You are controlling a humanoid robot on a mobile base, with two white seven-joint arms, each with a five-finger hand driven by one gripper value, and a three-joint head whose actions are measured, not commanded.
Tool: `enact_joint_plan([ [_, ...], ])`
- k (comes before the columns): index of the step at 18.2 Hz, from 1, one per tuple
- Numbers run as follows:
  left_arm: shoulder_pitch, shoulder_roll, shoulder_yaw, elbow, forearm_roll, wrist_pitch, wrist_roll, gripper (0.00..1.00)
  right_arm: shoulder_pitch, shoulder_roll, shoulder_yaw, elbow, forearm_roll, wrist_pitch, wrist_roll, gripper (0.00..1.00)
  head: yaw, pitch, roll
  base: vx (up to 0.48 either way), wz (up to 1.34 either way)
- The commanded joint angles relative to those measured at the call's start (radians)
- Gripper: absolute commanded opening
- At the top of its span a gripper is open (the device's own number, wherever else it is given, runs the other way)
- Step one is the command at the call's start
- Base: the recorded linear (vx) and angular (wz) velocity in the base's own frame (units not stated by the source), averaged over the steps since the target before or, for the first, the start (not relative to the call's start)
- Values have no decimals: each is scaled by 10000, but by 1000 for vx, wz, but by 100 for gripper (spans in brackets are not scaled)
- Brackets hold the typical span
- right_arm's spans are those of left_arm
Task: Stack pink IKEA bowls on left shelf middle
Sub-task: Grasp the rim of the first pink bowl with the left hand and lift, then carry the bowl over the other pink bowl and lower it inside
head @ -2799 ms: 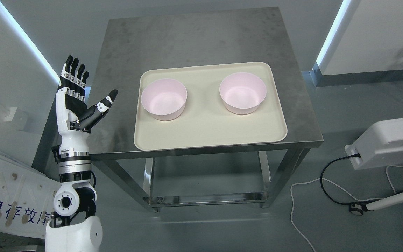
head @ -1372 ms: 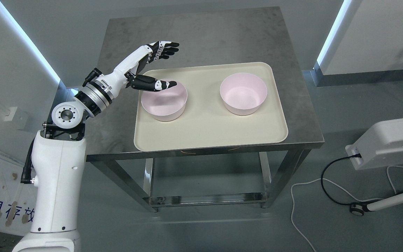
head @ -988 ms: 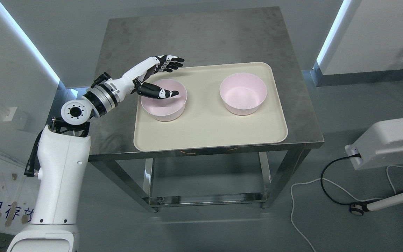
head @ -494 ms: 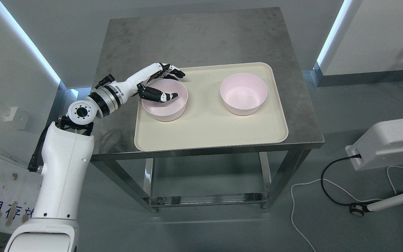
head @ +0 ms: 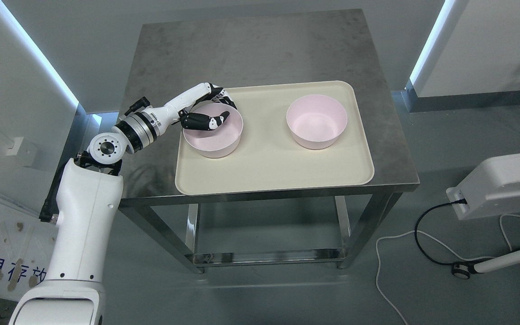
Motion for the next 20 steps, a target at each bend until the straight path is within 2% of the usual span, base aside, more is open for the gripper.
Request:
enact_joint_plan([
  [1, -275, -350, 977, 229, 43, -529, -124, 2, 0, -175, -46, -175, -15, 8, -6, 100, 0, 0, 0, 0, 0],
  [5, -920, -963, 1223, -322, 90, -500, -202, 1, 0, -175, -46, -175, -15, 8, -6, 100, 0, 0, 0, 0, 0],
  [9, -1503, -2002, 935, -691, 74, -301, -476, 0, 0, -175, -46, -175, -15, 8, -6, 100, 0, 0, 0, 0, 0],
  [11, -1642, -2002, -272, -676, 89, -133, -554, 0, 0, -175, -46, -175, -15, 8, -6, 100, 0, 0, 0, 0, 0],
  [13, -1749, -2002, -2080, -676, 151, 36, -371, 0, 0, -175, -46, -175, -15, 8, -6, 100, 0, 0, 0, 0, 0],
  [14, -1749, -2002, -3183, -615, 197, 52, 85, 0, 0, -175, -46, -175, -15, 8, -6, 100, 0, 0, 0, 0, 0],
  [16, -1765, -2002, -4551, -478, 243, 68, 1051, 1, 0, -175, -46, -175, -15, 8, -6, 100, 0, 0, 0, 0, 0],
  [18, -1765, -2002, -5247, -416, 243, 98, 1820, 1, 0, -175, -46, -175, -15, 8, -6, 100, 0, 0, 0, 0, 0],
  [20, -1795, -2002, -5249, -370, 456, 358, 2190, 3, 0, -175, -46, -175, -15, 8, -6, 100, 0, 0, 0, 0, 0],
])
